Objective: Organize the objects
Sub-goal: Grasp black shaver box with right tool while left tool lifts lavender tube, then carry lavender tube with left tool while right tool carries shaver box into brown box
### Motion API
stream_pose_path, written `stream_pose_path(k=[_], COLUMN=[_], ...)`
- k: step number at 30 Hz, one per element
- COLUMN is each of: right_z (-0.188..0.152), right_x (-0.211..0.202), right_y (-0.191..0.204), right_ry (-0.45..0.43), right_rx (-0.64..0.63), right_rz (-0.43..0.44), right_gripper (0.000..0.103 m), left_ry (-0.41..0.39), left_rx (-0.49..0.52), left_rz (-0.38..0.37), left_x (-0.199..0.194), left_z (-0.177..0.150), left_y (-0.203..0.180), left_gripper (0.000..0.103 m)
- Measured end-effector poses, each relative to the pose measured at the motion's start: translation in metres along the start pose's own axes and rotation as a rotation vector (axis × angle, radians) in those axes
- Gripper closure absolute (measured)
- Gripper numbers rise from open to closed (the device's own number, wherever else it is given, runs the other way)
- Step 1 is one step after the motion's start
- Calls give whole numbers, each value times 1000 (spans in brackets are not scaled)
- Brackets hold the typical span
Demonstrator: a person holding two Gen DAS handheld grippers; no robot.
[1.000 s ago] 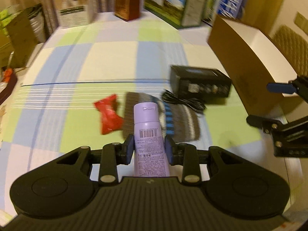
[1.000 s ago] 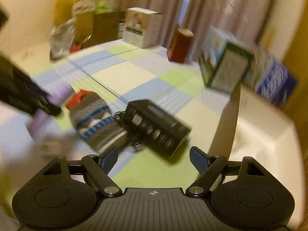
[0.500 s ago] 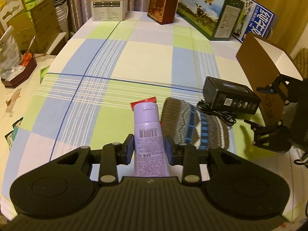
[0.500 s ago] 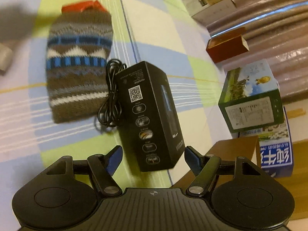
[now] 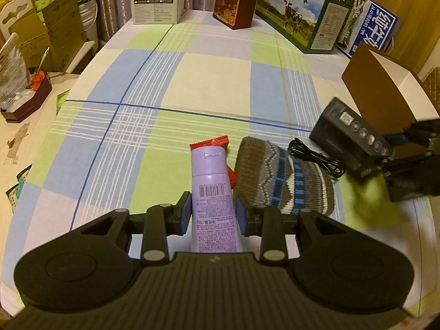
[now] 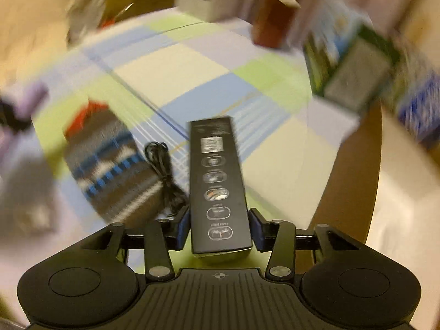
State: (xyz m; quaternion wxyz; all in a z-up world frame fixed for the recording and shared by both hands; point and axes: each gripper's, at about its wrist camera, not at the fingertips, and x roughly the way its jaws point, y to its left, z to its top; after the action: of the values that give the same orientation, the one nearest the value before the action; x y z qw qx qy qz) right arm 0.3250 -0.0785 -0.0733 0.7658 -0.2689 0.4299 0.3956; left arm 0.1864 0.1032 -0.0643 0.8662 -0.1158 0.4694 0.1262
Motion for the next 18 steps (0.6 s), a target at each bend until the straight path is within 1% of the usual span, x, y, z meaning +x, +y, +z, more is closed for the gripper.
stream_pose_path(k=[3,5,6,7,9,13,18], right_z=[-4,-7,-4,-9,-4,4,3], right_x=[-7,-10,-9,-14,-12,3,18], right_y=[-10,-10,-12,-8,-6,-4,-2], right_ry=[11,-1,-8,-17,-28,-11,5], right_rx=[90,112,119,124,128,143,141], right_rz=[43,51,49,47,46,34,21], right_gripper=[62,62,62,62,62,62,62], left_ry=[1,1,3,5,8,15,7], left_rx=[9,14,18,23,32,34,40], left_rz=[-9,-14,-17,-20,-26,-41,-56], left_x=[1,2,3,4,5,8,6], left_z=[1,2,3,3,4,4,7], left_y=[-3,-4,-5,-7,-10,-15,-23], left_gripper=[75,75,75,75,75,75,75])
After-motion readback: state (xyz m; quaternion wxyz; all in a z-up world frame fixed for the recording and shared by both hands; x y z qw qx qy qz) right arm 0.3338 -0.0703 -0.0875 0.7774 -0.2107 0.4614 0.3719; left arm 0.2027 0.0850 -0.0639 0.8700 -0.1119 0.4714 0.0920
